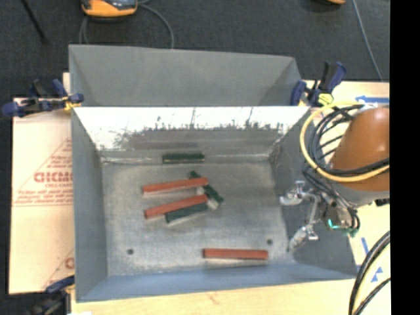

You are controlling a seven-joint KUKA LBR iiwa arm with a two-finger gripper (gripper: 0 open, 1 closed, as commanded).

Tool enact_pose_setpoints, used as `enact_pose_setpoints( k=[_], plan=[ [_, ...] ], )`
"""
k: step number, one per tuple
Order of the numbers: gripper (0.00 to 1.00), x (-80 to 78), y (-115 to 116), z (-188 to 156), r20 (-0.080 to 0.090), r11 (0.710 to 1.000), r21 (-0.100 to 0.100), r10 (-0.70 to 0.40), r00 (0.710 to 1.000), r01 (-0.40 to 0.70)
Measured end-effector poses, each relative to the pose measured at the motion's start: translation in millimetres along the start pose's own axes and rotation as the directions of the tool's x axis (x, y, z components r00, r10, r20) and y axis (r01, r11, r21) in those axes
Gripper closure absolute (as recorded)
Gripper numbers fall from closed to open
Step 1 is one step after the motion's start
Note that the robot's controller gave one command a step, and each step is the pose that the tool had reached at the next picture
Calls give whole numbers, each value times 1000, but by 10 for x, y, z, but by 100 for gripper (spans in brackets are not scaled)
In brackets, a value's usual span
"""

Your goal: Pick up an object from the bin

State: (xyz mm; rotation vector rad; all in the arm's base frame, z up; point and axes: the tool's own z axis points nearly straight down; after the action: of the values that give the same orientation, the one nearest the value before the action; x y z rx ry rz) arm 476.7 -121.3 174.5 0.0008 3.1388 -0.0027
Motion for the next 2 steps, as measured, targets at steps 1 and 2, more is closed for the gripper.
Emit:
enact_pose_setpoints(
  k=[1,2],
  plan=[
    [0,-47,92,425,6,998,1,-66,998,66],
    [100,-131,388,957,-14,997,-2,-79,997,79]
  ],
)
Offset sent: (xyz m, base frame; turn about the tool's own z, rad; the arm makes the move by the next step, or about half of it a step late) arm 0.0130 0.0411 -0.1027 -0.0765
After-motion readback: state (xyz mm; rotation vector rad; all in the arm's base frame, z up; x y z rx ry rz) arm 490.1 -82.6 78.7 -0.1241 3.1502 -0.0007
